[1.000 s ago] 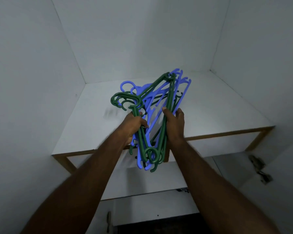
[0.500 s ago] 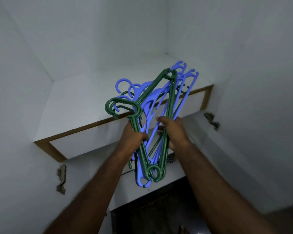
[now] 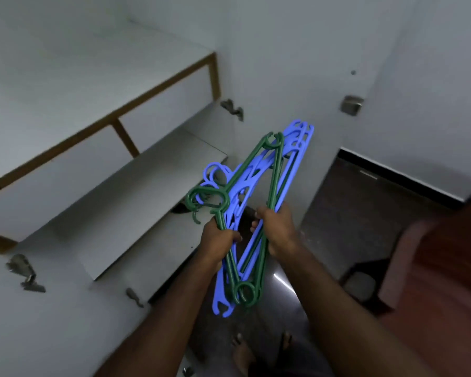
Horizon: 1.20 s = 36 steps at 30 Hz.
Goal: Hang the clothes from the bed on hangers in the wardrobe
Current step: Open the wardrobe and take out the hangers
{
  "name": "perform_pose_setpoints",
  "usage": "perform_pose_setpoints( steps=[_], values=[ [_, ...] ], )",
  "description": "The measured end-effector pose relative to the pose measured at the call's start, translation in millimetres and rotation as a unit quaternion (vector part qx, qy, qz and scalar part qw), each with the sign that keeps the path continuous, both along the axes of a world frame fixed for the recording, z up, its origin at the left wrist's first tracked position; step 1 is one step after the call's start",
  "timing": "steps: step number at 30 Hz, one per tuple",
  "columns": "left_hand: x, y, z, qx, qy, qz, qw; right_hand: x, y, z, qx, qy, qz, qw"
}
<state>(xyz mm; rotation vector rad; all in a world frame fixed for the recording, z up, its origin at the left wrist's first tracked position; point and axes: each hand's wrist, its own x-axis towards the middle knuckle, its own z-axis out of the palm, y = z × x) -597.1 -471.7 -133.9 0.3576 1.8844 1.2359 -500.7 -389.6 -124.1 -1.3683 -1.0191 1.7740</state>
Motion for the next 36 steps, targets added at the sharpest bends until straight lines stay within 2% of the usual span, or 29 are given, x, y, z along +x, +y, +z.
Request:
perform_pose_setpoints(
  steps=[7,13,16,19,23,29,33,36],
  values=[
    [105.9,6.6,-6.4,-0.019,0.013,-0.159,0.987,130.4,-27.7,-28.5,-0.065,0.056,-0.171,0.982],
    [237.9,6.3,7.5,-0.014,0.004,-0.313,0.95,280.7,-57.0,-33.7,-0.059,0.109,-0.303,0.945],
    [325.8,-10.6,11.5,-0.006,0.024,-0.405,0.914,382.3,-92.7,-34.5,-0.049,0.137,-0.363,0.92],
    [409.3,-32.9,13.8,0.022,0.042,-0.494,0.868,473.6,-134.6,-32.7,-0.042,0.171,-0.446,0.878],
    [510.0,-67.0,11.3,0.062,0.006,-0.588,0.806,574.0,-191.4,-29.4,-0.044,0.161,-0.551,0.818],
    [637.2,-101.9,19.8,0.051,-0.039,-0.68,0.731,686.3,-259.8,-25.0,-0.027,0.136,-0.666,0.733],
    [698.3,-103.1,6.1,-0.04,0.034,-0.753,0.656,742.3,-280.0,-36.5,-0.03,0.107,-0.723,0.682],
    [742.1,-92.5,-14.6,-0.076,0.103,-0.773,0.621,781.3,-280.9,-48.1,-0.039,0.102,-0.748,0.654]
  ],
)
